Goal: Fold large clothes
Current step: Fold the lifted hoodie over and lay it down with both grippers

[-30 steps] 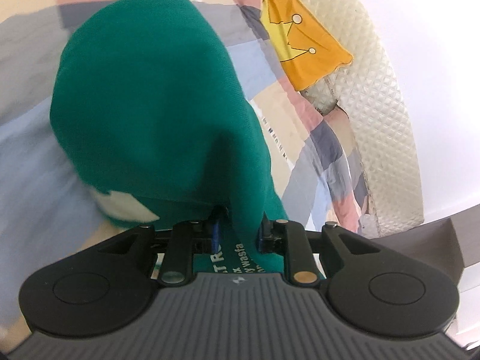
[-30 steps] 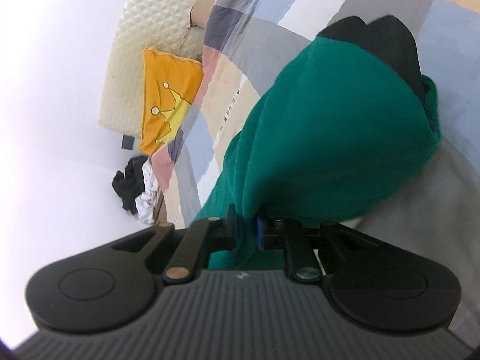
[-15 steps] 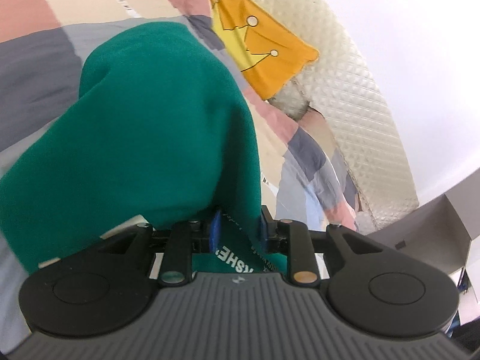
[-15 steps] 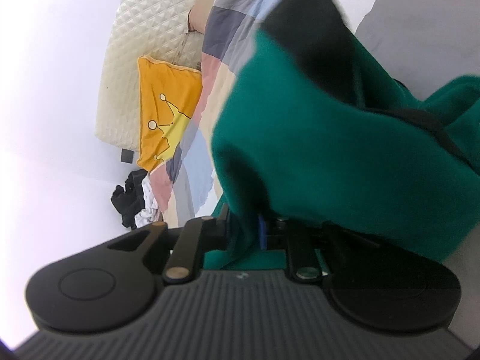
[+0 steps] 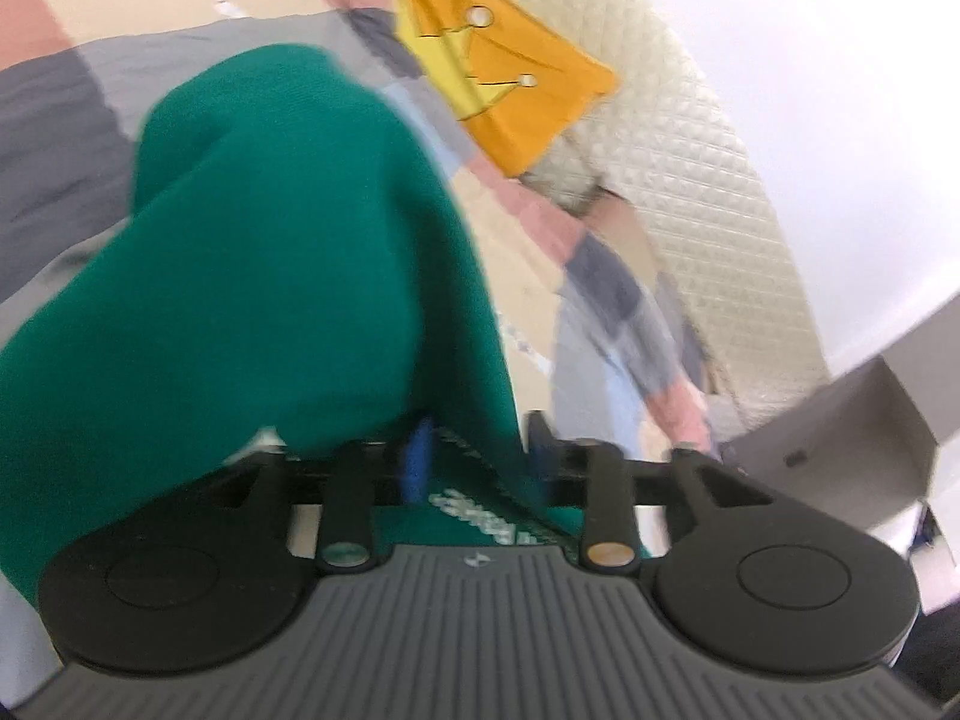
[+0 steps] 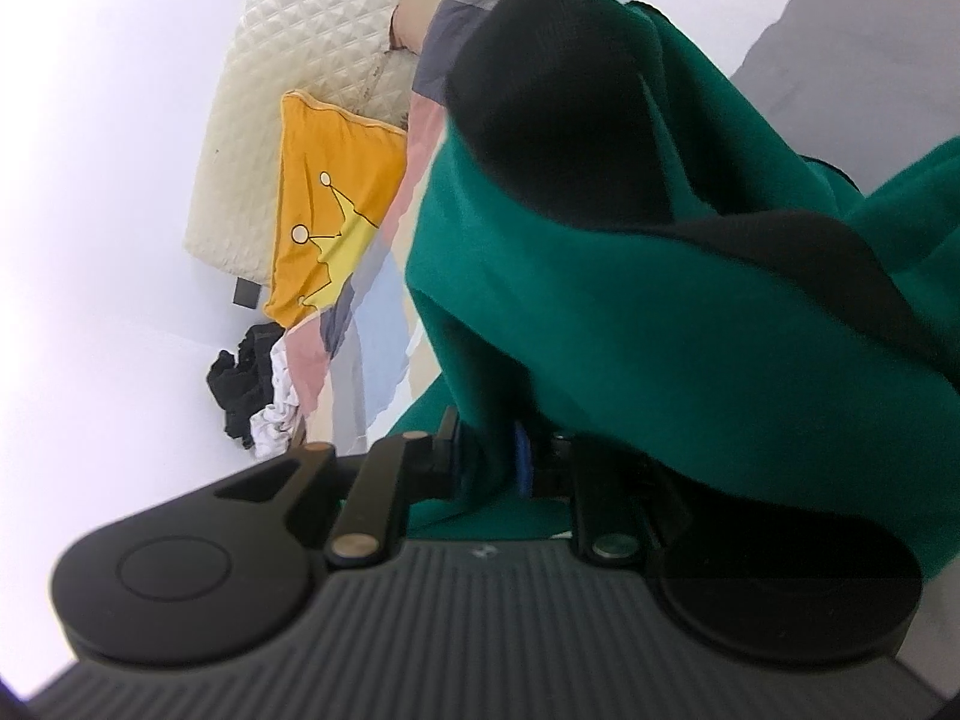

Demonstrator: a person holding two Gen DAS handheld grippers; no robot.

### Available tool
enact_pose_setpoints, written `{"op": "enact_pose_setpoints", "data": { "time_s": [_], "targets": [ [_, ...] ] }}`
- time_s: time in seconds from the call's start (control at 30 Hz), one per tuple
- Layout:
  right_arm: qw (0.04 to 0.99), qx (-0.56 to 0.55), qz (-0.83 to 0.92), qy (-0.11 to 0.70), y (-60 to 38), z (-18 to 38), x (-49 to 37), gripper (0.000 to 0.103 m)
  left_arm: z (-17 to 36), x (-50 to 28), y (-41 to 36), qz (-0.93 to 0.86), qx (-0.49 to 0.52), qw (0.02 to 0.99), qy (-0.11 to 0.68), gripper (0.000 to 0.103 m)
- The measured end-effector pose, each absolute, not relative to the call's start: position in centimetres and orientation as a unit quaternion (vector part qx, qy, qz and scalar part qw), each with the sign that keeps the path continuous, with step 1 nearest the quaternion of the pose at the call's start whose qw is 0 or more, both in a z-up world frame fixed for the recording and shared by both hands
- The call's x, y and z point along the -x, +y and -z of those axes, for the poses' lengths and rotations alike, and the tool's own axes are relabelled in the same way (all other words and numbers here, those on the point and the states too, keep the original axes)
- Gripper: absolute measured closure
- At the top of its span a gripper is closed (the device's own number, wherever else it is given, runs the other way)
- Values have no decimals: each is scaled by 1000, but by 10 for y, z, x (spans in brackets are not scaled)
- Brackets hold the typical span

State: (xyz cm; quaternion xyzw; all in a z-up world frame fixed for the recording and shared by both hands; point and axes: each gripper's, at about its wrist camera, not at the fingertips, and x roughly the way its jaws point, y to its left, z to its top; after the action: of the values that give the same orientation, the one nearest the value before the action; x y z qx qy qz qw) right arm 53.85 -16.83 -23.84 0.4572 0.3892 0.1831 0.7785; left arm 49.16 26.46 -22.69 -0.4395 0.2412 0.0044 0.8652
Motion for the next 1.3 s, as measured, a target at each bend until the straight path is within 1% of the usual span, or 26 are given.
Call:
{"op": "enact_pose_setpoints", "data": {
  "time_s": [0.03,0.07,0.1,0.17,0.23,0.37,0.47,0.53,0.6,0.63,0.83,1.03,1.13,1.3],
  "targets": [
    [775,-460,-188,390,-171,237,-538,75,224,-491,263,5,436,867,239,36],
    [772,-462,-195,390,-174,235,-536,65,220,-489,260,15,428,872,238,24],
    [771,-463,-203,387,-177,232,-534,58,214,-488,255,20,416,878,237,19],
    [772,-462,-221,377,-179,223,-527,27,203,-484,241,21,369,898,237,16],
    [782,-444,-237,367,-178,212,-521,18,195,-482,226,18,315,918,241,16],
    [823,-350,-267,360,-167,189,-511,18,187,-482,197,-13,207,948,243,15],
    [877,-226,-261,333,-154,173,-501,19,189,-486,184,-50,131,959,247,15],
    [908,-154,-241,306,-150,169,-495,20,192,-491,182,-75,100,961,248,15],
    [921,-116,-221,299,-150,171,-498,26,198,-497,187,-95,84,959,253,15],
    [924,-106,-216,299,-151,172,-500,29,200,-500,190,-104,80,958,255,15],
    [944,-43,-190,267,-143,180,-514,30,214,-517,209,-129,57,956,259,15],
    [955,-1,-154,253,-138,194,-527,30,224,-527,222,-134,69,952,268,15],
    [954,10,-148,262,-136,205,-536,30,230,-535,230,-123,79,947,285,15],
    [937,-22,-173,302,-146,227,-556,29,243,-543,241,-103,97,939,313,15]
  ]
}}
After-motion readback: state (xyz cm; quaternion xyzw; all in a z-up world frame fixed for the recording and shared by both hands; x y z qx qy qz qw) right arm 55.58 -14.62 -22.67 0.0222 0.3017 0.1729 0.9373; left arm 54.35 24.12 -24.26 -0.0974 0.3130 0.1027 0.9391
